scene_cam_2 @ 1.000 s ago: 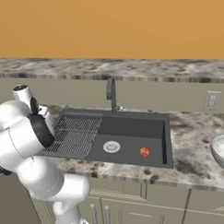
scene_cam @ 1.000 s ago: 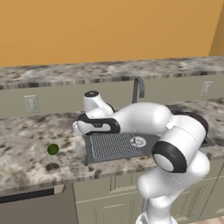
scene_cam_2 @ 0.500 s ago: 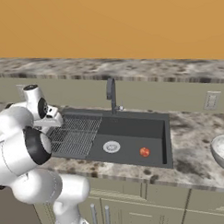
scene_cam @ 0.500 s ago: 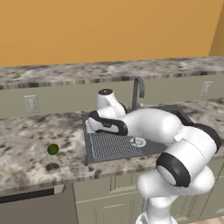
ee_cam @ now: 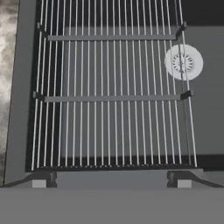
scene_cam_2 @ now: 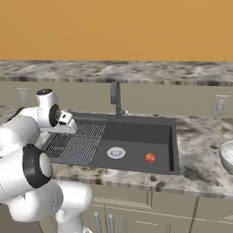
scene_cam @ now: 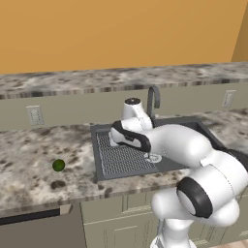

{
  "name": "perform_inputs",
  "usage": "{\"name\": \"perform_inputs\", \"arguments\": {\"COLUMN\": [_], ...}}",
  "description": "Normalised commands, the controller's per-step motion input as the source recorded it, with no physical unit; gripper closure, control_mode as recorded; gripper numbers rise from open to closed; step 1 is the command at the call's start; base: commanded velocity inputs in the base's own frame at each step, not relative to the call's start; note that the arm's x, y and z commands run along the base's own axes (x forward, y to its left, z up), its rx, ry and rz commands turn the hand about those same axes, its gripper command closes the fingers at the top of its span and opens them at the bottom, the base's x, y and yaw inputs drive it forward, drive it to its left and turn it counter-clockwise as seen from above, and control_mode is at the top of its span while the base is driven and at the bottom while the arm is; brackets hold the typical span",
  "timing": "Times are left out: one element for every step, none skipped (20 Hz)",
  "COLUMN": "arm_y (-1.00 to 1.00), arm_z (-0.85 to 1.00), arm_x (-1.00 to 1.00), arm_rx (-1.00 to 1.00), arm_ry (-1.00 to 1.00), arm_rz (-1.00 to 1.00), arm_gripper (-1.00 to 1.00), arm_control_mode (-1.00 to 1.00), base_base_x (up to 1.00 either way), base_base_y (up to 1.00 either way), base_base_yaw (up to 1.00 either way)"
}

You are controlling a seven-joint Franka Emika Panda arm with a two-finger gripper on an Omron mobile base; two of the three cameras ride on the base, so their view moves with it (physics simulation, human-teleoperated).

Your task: Remove the lime and peach from the sink. Then move the bowl and cup from the counter to the sink for washing.

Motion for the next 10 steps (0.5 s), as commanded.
{"name": "perform_inputs", "arguments": {"arm_y": [-0.51,-0.52,-0.52,-0.52,-0.53,-0.54,-0.55,-0.55,-0.56,-0.56], "arm_z": [0.00,0.00,0.00,0.00,0.00,0.00,0.00,0.00,0.00,0.00], "arm_x": [0.00,0.00,0.00,0.00,0.00,0.00,0.00,0.00,0.00,0.00], "arm_rx": [0.00,0.00,0.00,0.00,0.00,0.00,0.00,0.00,0.00,0.00], "arm_ry": [0.00,0.00,0.00,0.00,0.00,0.00,0.00,0.00,0.00,0.00], "arm_rz": [-0.02,-0.01,-0.01,-0.01,0.00,0.00,0.00,0.00,0.00,0.00], "arm_gripper": [-1.00,-1.00,-1.00,-1.00,-1.00,-1.00,-1.00,-1.00,-1.00,-1.00], "arm_control_mode": [-1.00,-1.00,-1.00,-1.00,-1.00,-1.00,-1.00,-1.00,-1.00,-1.00], "base_base_x": [0.00,0.00,0.00,0.00,0.00,0.00,0.00,0.00,0.00,0.00], "base_base_y": [0.00,0.00,0.00,0.00,0.00,0.00,0.00,0.00,0.00,0.00], "base_base_yaw": [0.00,0.00,0.00,0.00,0.00,0.00,0.00,0.00,0.00,0.00]}}
